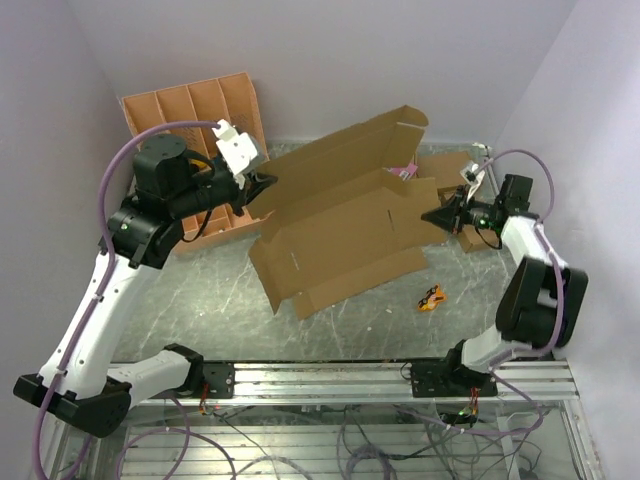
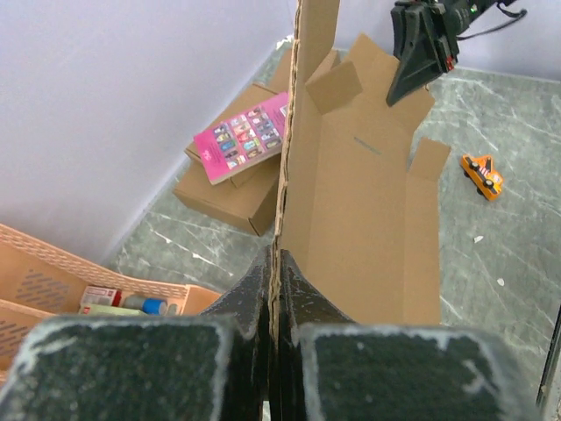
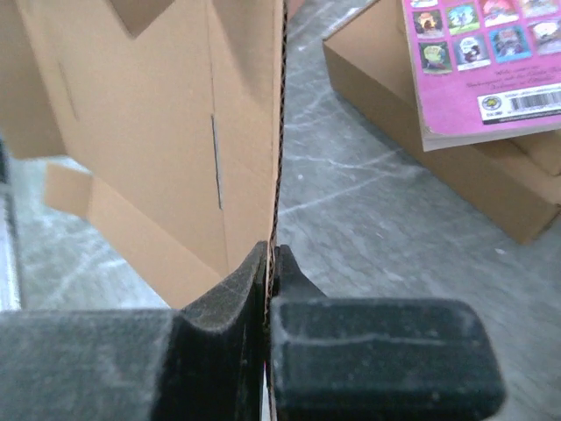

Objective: Fold the paper box

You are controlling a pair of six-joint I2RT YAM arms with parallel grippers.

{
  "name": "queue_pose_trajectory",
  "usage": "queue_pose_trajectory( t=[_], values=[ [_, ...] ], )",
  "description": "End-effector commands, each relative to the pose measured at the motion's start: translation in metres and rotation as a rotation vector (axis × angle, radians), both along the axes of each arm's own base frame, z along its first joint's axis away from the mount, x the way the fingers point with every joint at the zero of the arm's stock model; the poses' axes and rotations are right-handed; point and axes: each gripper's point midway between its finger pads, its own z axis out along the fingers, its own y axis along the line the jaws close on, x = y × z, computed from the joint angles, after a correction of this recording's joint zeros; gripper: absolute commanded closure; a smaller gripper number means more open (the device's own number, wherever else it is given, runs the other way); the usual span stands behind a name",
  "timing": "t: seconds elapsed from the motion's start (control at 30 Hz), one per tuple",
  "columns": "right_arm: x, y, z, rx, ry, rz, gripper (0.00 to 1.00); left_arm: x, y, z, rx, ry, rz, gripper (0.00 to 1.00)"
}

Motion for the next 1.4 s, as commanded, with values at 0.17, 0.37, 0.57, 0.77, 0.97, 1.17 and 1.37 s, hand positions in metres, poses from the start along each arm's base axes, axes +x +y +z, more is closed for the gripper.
queue_pose_trajectory(
  t=[0.17,0.37,0.57,0.77,0.97,1.17,1.37],
  values=[
    [0.025,0.022,0.068,-0.088,-0.360,-0.343,1.00,-0.016,0.004,0.020,0.049,-0.142,-0.056,0.93],
    [0.017,0.066,0.068,-0.001,-0.567,-0.417,1.00,-0.027,0.004,-0.001,0.088,-0.181,-0.111,0.93],
    [0.016,0.065,0.051,0.058,-0.591,-0.448,1.00,-0.045,0.001,-0.019,0.051,-0.152,-0.160,0.93],
    [-0.007,0.074,0.031,0.040,-0.582,-0.363,1.00,-0.061,-0.002,-0.039,0.009,-0.050,-0.199,0.93],
    [-0.026,0.079,0.011,0.004,-0.533,-0.293,1.00,-0.074,-0.004,-0.052,-0.041,0.044,-0.216,0.93],
    [-0.043,0.082,-0.011,-0.058,-0.504,-0.228,1.00,-0.083,-0.003,-0.055,-0.083,0.090,-0.212,0.93],
    [-0.040,0.081,-0.022,-0.149,-0.501,-0.178,1.00,-0.085,-0.002,-0.057,-0.105,0.122,-0.200,0.93]
  ],
)
